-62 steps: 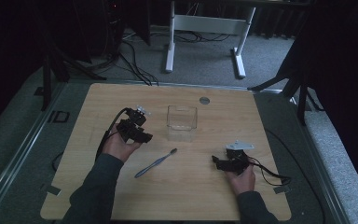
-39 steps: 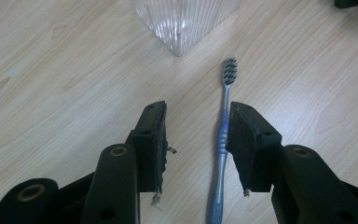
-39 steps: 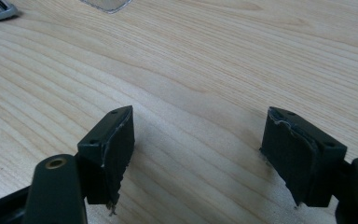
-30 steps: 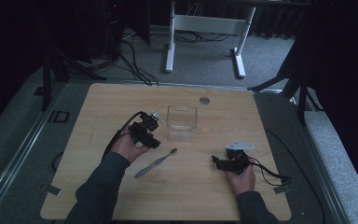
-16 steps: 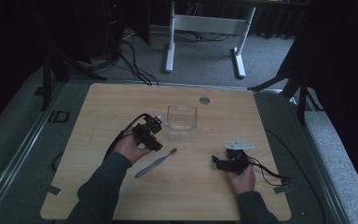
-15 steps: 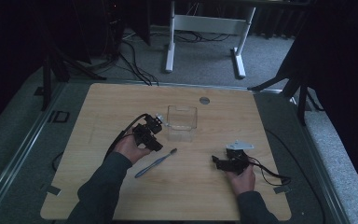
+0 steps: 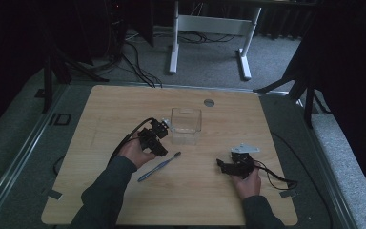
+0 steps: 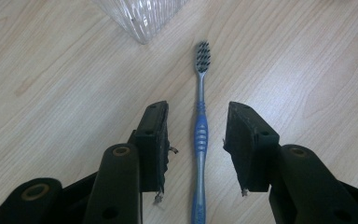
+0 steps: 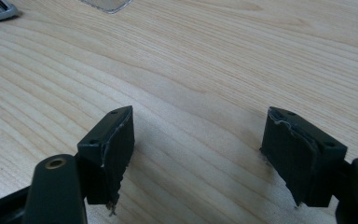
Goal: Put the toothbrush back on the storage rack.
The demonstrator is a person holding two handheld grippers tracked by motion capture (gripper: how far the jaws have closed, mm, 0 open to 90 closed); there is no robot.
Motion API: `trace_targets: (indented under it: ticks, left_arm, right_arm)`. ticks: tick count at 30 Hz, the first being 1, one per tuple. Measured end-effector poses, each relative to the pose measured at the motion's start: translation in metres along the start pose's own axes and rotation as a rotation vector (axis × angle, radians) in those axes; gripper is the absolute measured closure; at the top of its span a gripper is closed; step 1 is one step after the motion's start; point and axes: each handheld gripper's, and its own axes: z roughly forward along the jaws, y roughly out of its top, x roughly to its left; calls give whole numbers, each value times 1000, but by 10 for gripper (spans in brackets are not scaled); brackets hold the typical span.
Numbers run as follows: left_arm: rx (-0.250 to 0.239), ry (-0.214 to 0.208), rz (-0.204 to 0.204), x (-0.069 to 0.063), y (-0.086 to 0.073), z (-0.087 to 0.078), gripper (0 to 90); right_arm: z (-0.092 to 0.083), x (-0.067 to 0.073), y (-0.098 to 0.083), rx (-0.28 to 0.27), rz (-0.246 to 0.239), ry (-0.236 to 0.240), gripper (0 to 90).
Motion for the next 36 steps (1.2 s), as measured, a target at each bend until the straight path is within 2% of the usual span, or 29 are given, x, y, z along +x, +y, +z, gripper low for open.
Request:
trace_targets:
  ticks: [17, 23, 36]
  left_arm:
    - [65, -2, 2, 0, 2, 11, 590]
    - [72, -2, -6, 1, 3, 13, 588]
    - [113, -9, 3, 0, 4, 22, 589]
  right_arm:
    - [0, 0, 0, 0, -2, 0, 250]
    - [0, 0, 0, 1, -2, 0, 250]
    - [0, 0, 0, 1, -2, 1, 250]
